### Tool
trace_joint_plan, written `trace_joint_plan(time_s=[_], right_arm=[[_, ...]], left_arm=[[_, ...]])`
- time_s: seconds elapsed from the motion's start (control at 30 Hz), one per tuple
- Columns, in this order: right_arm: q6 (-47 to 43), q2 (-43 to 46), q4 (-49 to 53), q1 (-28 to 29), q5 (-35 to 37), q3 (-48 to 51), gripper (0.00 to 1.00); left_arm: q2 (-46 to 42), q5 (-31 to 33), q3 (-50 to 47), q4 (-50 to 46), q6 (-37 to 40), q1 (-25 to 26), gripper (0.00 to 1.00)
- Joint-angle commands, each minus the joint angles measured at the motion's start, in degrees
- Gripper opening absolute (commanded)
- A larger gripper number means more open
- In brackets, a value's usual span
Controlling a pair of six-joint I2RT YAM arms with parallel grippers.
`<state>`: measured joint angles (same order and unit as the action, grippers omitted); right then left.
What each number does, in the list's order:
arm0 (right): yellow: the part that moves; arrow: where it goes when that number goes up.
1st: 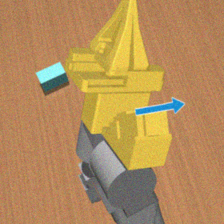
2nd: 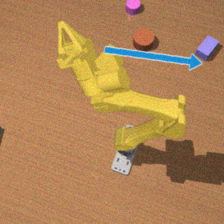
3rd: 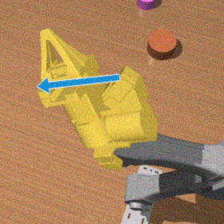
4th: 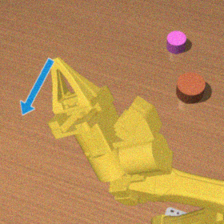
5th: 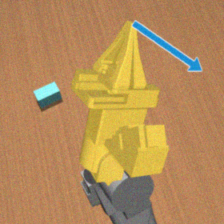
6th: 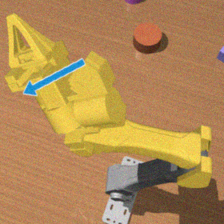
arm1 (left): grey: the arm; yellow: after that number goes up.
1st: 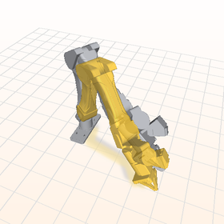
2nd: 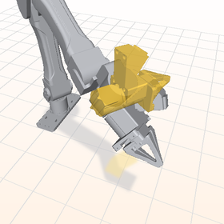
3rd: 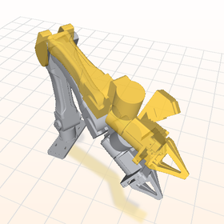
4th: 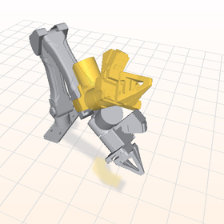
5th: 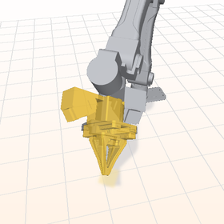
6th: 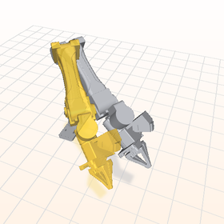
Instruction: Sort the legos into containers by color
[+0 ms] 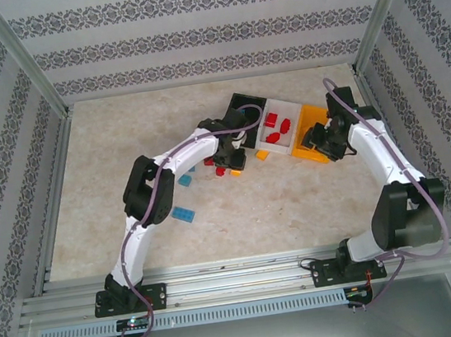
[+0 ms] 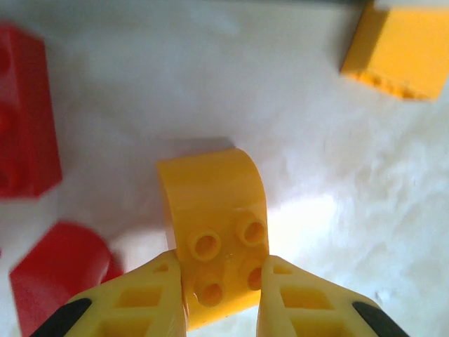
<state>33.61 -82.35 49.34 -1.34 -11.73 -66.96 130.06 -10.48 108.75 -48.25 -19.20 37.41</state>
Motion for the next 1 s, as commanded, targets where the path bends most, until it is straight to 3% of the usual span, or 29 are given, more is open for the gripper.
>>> trace_joint_plan(time_s=[0.0,0.27,0.43,0.6,0.8,0.97], right_arm=[[1.28,2.52,-0.21,0.28,-1.62,2.34,0.55],[2.36,7.29,0.48,-1.71,-2.43,6.72,0.56],[3.87,14.83,0.55,-2.43,-2.43,9.45,0.56],[5.91,21.7,-0.48,-2.95,-3.87,12.8,0.56],[7.02,27.38,0.79,-3.57,-4.7,15.08,0.57],[7.57,30.76,1.56,-4.02,-5.21,15.85,0.62]], left_arm=[[-6.56,-1.88,-3.19,-0.58,-3.33,0.17,0.25],[-10.2,-11.58,-2.9,6.77,-14.96,-0.23,0.25],[-6.73,-20.09,-0.44,23.19,-30.58,0.28,0.26],[4.34,-23.55,14.73,30.43,-39.57,1.73,0.26],[22.86,-23.89,43.25,30.74,-48.55,3.79,0.28],[30.99,-22.59,46.73,42.45,-59.4,4.81,0.32]])
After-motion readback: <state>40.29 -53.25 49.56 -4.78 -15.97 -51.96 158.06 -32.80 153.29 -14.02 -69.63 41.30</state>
